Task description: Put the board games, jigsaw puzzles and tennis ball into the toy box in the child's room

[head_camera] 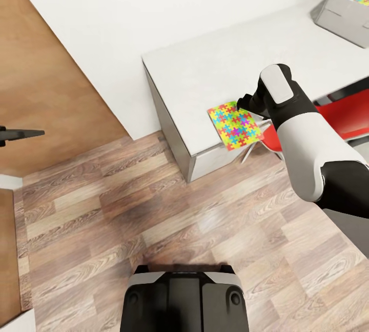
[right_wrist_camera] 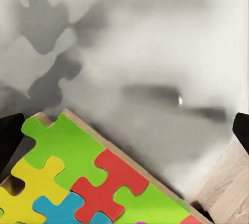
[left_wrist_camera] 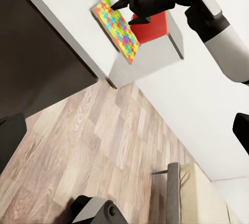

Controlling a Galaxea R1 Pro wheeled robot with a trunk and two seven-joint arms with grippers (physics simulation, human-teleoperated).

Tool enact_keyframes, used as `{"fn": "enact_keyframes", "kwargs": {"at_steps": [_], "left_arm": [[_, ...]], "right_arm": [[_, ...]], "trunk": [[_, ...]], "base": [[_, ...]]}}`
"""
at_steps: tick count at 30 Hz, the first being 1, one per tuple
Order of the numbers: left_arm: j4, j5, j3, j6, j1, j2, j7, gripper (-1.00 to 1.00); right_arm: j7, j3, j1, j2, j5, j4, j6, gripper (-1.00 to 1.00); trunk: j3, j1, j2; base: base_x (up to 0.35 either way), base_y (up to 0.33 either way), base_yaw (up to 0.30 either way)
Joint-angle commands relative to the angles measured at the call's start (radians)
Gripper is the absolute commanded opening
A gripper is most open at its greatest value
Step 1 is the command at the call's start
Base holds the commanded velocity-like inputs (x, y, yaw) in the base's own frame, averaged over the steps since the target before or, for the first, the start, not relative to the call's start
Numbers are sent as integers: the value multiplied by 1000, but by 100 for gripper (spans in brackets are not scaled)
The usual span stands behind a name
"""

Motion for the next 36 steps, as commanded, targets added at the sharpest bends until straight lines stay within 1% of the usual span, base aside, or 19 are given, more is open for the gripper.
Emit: {"fn": "enact_keyframes", "kwargs": {"at_steps": [1,7,18,24,29,33,36], "left_arm": [[1,1,-1,11,-1,0,-1,100],[8,2,0,11,-1,0,27,100],[9,2,1,11,-1,1,31,100],[9,3,1,11,-1,1,31,100],[9,3,2,11,-1,1,31,100],[9,3,2,11,-1,0,31,100],[9,4,2,11,-1,1,30,100]], "right_arm": [[-10,4,0,-1,-19,11,5,100],[-10,4,0,-1,-19,11,-7,100],[-10,4,1,-1,-18,9,-18,100],[-10,2,-2,-2,-18,-12,-20,100],[-22,3,-4,-1,-19,-115,-13,100],[-31,4,-6,-1,-19,-176,-7,100],[-39,4,-4,-2,-19,-227,12,100]], "trunk": [[-1,1,-1],[-1,1,-1],[-1,1,-1],[-1,1,-1],[-1,1,-1],[-1,1,-1],[-1,1,-1]], "base": [[-157,60,0],[-43,15,0],[10,1,0],[1,0,0],[0,0,0],[0,0,0],[0,0,0]]}}
